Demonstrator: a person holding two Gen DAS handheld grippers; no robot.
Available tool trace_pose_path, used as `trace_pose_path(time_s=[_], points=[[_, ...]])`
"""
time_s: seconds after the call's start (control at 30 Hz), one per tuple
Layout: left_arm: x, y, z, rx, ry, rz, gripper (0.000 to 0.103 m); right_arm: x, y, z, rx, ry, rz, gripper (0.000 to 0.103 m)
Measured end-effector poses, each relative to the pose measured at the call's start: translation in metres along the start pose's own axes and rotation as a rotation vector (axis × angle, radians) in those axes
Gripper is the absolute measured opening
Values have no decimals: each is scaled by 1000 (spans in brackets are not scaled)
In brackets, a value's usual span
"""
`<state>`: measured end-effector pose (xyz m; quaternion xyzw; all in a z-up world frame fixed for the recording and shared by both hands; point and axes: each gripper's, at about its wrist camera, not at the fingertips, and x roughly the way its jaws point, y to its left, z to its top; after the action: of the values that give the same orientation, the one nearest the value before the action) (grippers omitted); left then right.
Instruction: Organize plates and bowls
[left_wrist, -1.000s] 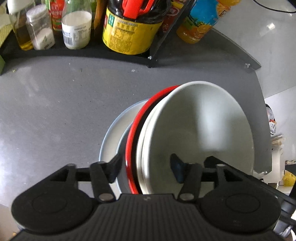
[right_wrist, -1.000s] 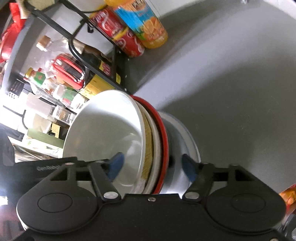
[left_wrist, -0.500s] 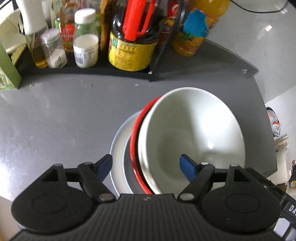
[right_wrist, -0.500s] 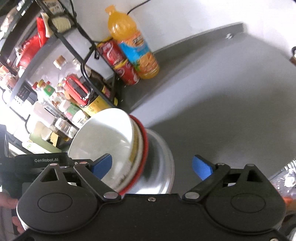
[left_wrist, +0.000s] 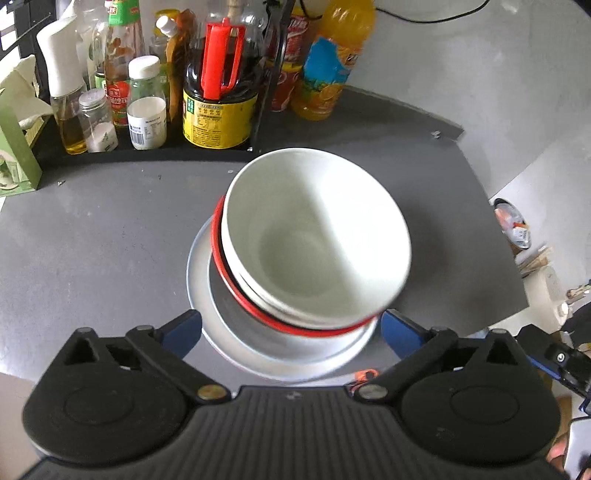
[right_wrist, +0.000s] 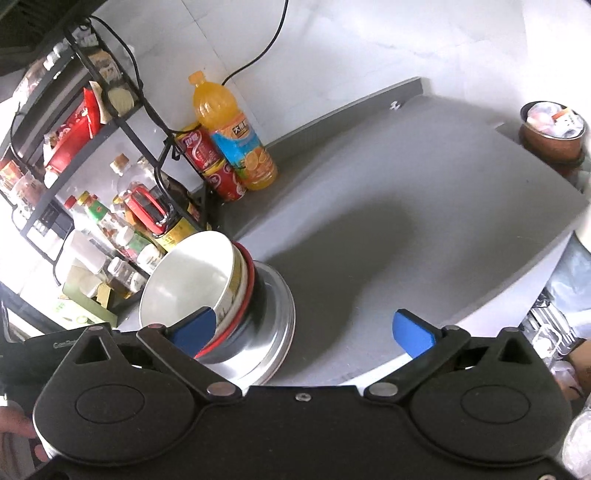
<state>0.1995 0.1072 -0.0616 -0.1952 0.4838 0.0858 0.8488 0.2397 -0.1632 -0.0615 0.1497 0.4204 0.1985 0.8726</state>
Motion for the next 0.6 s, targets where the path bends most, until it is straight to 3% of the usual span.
trace_pose_path(time_s=[0.6], points=[[-67, -1, -46, 99, -46, -26, 102, -69, 19, -36, -29, -102, -129, 103]])
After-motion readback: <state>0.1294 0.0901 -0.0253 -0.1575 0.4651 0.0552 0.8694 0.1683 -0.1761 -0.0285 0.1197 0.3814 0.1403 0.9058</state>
